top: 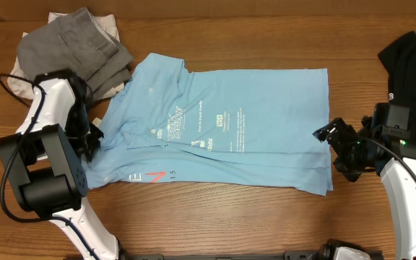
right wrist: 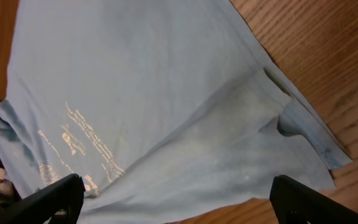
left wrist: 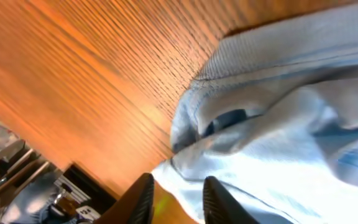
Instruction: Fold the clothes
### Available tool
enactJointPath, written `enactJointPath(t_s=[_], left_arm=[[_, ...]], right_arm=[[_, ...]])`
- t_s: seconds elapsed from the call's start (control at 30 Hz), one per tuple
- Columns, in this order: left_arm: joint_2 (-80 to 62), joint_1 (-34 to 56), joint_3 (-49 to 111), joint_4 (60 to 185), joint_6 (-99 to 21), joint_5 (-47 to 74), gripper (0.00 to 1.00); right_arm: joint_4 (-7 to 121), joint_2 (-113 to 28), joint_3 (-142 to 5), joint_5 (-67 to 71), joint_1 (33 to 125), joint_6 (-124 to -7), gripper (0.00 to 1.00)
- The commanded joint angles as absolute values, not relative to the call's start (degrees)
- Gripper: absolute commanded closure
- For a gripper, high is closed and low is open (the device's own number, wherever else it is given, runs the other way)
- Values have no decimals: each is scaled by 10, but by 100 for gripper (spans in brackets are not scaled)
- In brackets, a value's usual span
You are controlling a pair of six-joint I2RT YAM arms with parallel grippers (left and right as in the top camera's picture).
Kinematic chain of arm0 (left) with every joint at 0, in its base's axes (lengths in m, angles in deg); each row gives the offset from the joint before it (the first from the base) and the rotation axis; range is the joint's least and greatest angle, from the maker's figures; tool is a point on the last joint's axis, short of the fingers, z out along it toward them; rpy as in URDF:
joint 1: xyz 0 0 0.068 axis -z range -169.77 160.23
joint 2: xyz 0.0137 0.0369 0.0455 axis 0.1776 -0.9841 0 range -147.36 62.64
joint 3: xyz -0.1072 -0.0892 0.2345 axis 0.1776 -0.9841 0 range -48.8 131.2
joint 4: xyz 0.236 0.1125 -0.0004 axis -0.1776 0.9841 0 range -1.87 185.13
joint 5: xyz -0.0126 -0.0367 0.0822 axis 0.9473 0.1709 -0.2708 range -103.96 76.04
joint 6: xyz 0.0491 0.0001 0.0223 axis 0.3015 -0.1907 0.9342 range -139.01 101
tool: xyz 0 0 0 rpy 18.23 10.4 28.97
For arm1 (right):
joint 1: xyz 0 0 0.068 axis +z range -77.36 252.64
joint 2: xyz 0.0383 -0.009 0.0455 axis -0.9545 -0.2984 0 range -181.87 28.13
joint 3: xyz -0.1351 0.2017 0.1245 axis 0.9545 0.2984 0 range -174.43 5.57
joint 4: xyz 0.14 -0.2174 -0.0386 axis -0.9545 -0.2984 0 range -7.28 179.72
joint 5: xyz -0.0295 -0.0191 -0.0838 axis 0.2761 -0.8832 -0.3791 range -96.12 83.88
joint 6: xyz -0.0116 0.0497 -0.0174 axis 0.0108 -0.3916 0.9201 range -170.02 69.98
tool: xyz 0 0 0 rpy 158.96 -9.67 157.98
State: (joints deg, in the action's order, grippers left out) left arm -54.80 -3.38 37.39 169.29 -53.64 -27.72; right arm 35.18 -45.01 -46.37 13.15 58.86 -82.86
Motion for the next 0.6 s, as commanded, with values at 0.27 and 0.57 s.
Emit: enactJointPath(t_s=[0.27,0.57], left_arm=[[-484,39,420,1695,-447,-145,53],[-476,126,420,1684,-399,-131,0]], right_arm=[[371,-462,-422,128,592,-851,2],[511,-483,-318,239,592,-873,6]])
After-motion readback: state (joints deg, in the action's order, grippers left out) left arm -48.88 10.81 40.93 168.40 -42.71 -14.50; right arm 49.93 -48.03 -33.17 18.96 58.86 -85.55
